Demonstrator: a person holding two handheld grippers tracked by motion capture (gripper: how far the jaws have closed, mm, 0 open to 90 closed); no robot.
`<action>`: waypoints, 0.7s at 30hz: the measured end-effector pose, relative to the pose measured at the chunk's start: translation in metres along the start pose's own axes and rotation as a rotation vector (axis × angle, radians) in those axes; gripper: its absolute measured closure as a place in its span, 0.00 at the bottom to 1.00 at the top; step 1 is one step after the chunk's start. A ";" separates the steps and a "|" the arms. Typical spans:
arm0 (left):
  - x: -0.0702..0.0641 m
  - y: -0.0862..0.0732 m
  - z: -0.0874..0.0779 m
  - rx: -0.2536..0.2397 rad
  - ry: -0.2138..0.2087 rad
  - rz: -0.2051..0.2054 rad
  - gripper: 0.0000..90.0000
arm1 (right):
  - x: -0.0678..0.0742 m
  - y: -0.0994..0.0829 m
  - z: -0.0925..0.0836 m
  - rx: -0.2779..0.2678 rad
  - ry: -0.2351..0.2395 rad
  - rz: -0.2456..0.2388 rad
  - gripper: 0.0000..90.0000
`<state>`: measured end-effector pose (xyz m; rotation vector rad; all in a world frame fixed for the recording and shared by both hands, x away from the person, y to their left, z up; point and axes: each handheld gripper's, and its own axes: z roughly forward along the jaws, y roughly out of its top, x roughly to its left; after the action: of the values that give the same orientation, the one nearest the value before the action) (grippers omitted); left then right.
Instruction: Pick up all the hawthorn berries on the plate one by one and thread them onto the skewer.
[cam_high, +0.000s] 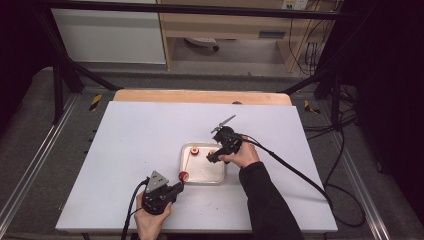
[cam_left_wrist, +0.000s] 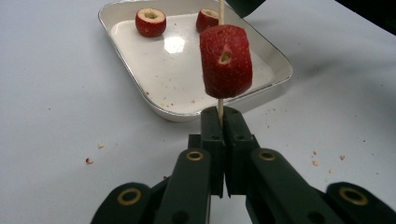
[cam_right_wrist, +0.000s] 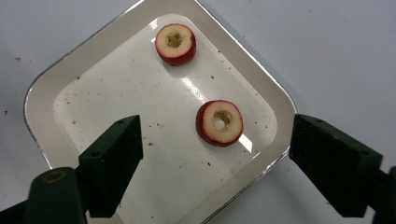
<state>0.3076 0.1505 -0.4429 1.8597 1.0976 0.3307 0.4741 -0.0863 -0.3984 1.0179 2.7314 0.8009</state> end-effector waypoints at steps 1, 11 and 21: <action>0.000 0.000 0.000 0.002 -0.001 0.002 0.98 | -0.001 0.001 0.002 0.011 0.004 -0.002 0.23; 0.000 0.000 0.002 0.010 -0.005 0.005 0.98 | -0.009 0.007 0.020 0.065 0.029 0.000 0.37; 0.001 -0.001 0.003 0.017 -0.008 0.004 0.98 | -0.011 0.008 0.028 0.097 0.046 -0.002 0.51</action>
<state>0.3092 0.1498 -0.4453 1.8773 1.0943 0.3173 0.4955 -0.0762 -0.4193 1.0274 2.8349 0.7067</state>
